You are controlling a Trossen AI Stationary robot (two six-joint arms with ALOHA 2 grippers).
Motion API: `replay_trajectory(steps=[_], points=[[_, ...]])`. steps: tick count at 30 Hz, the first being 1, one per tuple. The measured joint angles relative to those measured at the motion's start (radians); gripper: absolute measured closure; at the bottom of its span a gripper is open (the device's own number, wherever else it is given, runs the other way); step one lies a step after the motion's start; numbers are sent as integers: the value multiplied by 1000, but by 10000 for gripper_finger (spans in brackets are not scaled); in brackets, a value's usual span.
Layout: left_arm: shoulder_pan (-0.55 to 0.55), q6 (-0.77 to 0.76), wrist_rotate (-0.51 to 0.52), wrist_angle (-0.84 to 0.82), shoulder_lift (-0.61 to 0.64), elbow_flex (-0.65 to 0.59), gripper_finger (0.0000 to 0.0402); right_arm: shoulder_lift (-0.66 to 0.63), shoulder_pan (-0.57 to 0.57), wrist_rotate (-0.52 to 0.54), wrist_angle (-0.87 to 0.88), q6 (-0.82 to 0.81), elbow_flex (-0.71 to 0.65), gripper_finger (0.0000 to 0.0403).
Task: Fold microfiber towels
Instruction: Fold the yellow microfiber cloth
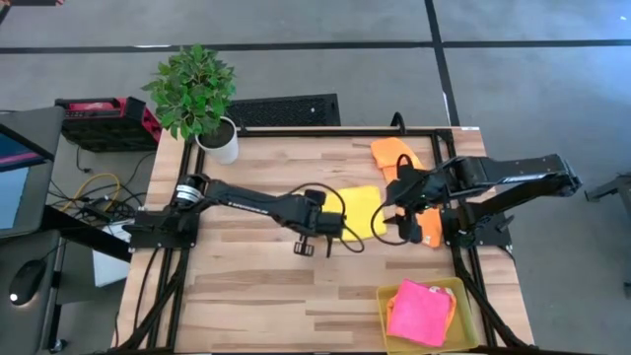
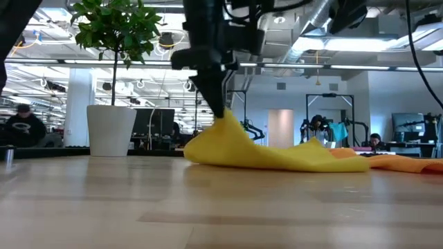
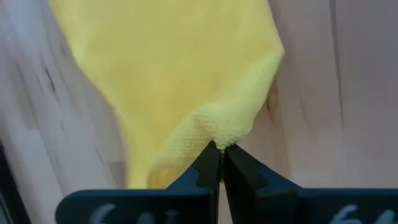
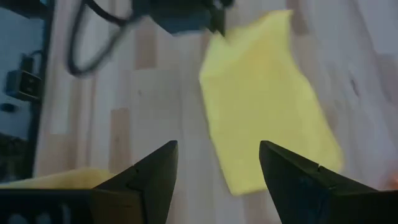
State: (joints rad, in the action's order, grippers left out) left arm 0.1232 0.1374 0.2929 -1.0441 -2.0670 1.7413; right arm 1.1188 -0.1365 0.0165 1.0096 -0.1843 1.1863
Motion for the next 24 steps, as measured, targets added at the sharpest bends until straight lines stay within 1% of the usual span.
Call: replay_trajectory(steps=[3,8,12,18,24], points=[[-21,39,-27,55,-13,24,401,-35,24,20,20,0,0,154],[-48,74,-28,73,-58,97,401,-86,74,23,58,0,-1,154],[-53,144,-38,81,-131,176,401,-109,113,23,100,0,-2,154],[-63,207,-45,56,-264,375,401,-127,152,22,135,0,0,154],[-82,295,-45,22,-380,605,401,-152,153,22,150,5,-1,154]])
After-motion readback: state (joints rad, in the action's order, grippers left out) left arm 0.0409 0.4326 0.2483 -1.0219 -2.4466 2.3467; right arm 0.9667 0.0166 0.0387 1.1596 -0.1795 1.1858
